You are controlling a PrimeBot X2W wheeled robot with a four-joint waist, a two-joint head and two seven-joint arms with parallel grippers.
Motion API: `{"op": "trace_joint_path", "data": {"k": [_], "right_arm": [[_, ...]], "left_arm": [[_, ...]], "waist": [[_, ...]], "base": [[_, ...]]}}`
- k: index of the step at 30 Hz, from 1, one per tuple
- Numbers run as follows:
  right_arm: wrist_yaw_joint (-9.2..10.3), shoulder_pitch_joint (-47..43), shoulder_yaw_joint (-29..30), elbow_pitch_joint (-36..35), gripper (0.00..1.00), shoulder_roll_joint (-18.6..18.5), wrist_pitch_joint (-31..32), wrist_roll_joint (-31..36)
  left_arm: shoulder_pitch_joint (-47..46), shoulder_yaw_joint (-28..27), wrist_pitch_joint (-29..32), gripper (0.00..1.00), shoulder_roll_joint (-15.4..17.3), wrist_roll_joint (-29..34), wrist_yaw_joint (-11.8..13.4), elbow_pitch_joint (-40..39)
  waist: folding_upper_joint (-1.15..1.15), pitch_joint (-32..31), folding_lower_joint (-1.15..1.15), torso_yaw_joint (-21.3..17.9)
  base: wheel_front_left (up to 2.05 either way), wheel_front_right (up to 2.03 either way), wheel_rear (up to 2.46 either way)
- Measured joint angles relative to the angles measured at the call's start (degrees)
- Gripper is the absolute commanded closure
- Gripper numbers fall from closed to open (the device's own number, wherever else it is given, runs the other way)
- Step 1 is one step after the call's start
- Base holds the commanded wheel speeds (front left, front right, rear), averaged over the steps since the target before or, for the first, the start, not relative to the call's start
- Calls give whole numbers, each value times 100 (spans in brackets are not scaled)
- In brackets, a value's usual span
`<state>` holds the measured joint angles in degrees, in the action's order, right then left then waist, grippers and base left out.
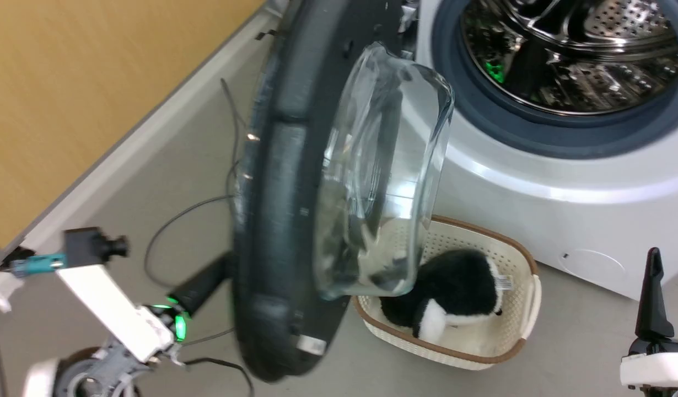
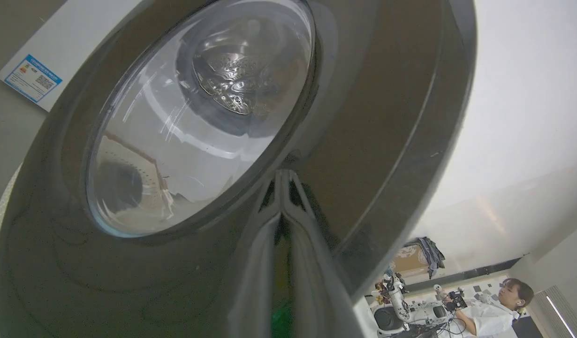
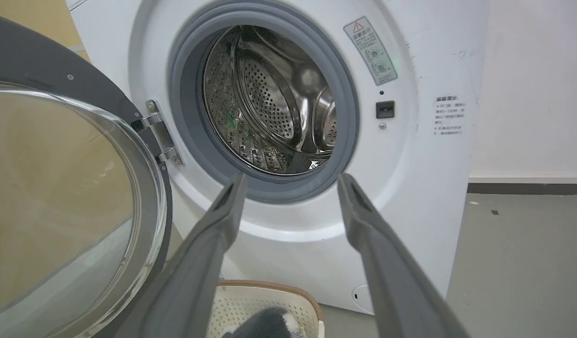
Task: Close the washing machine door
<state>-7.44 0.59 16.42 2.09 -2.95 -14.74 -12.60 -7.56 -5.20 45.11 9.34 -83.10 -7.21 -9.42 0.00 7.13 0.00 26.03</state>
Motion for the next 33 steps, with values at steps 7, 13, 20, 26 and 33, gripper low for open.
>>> {"op": "trace_joint_path", "data": {"k": [7, 13, 20, 26, 33], "right_arm": [[0, 56, 41, -4, 0, 1, 0, 9], [0, 197, -41, -3, 0, 7, 0, 9], [0, 325, -87, 1, 0, 8, 0, 9], [0, 358, -97, 22, 0, 9, 0, 7], [0, 391, -192, 63, 0, 8, 0, -13]], "left_arm": [[46, 862, -215, 100, -202, 200, -1, -402], [-119, 1768, -722, 100, -422, 341, -1, -294], [-539, 2573, -1951, 100, -511, 690, -1, 332], [-975, 3234, -2840, 100, -550, 749, -1, 887], [-1513, 3622, -4001, 100, -546, 1028, -1, 1952]], "waist": [[0, 91, 0, -345], [0, 192, 0, -766], [0, 303, 0, -1377], [0, 374, 0, -1932], [0, 446, 0, -2508]], "base": [[0, 0, 0], [0, 0, 0], [0, 0, 0], [0, 0, 0], [0, 0, 0]]}}
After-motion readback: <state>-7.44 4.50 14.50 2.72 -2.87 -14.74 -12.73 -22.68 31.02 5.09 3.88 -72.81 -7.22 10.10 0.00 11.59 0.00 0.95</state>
